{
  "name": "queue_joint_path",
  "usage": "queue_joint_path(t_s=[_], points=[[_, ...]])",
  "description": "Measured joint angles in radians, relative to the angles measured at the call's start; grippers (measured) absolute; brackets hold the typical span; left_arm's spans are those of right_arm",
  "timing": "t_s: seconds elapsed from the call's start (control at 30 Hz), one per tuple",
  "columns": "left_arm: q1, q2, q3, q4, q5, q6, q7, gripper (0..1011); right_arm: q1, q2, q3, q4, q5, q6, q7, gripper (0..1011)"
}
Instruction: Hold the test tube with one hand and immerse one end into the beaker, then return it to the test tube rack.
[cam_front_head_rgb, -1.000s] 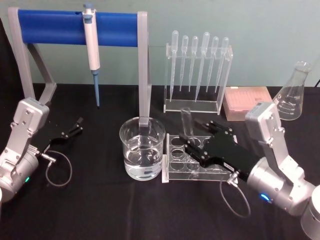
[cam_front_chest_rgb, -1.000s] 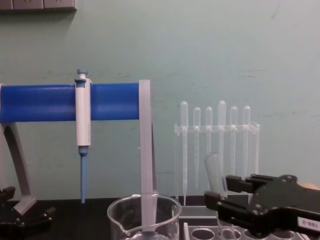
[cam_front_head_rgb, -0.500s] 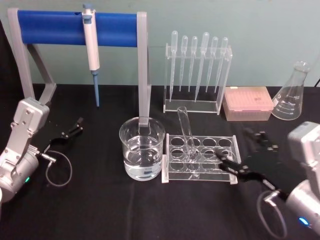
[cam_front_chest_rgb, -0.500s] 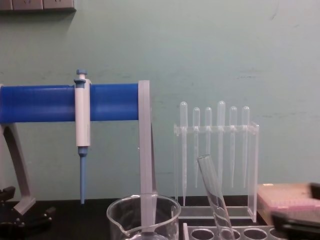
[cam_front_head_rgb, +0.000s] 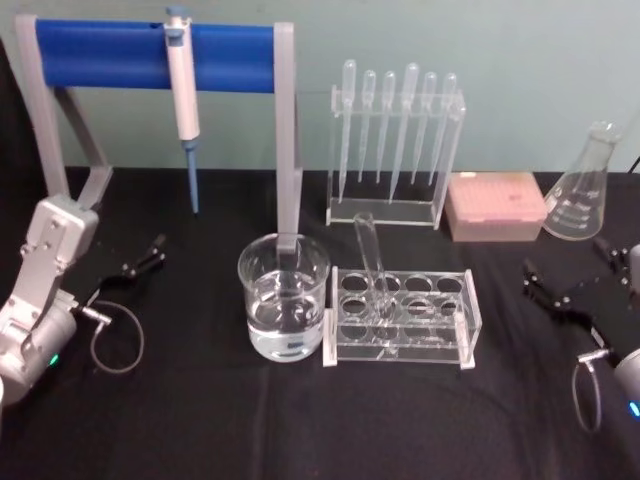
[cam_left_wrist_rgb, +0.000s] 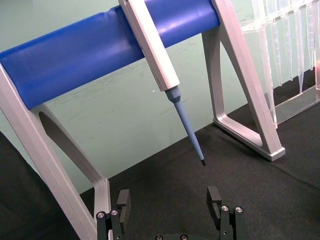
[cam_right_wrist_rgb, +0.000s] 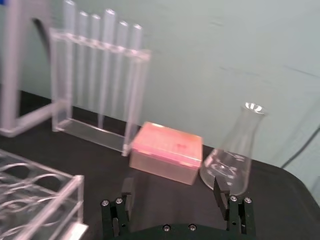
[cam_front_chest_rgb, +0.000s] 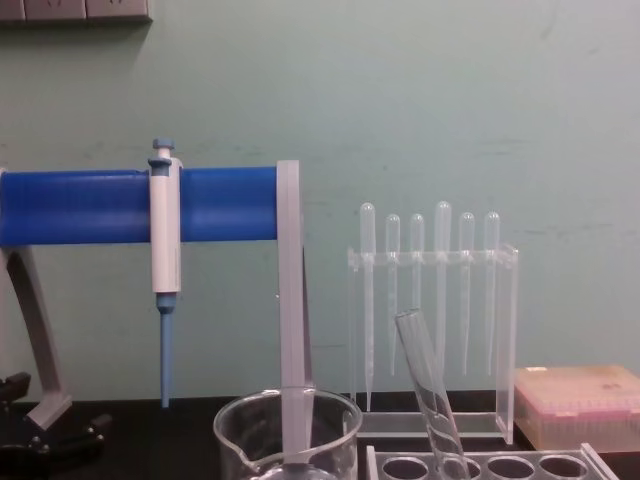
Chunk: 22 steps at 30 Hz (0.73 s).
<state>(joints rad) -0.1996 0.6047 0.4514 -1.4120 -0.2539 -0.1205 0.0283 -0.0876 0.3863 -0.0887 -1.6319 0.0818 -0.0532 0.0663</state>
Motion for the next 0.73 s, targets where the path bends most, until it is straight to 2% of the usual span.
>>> queue_joint_path(t_s=[0.2,0.3,0.73], points=[[0.0,0.0,0.0,0.0,0.0,0.0,0.0,1000,0.068,-0.042,-0.026,0.108,-0.049,-0.012,-0.015,1000],[0.0,0.0,0.0,0.0,0.0,0.0,0.0,1000,0.084,-0.052,-0.031,0.133,-0.056,-0.022,-0.009,1000],[0.0,0.0,0.0,0.0,0.0,0.0,0.0,1000,0.09,-0.058,-0.033,0.145,-0.06,-0.03,-0.003,1002]])
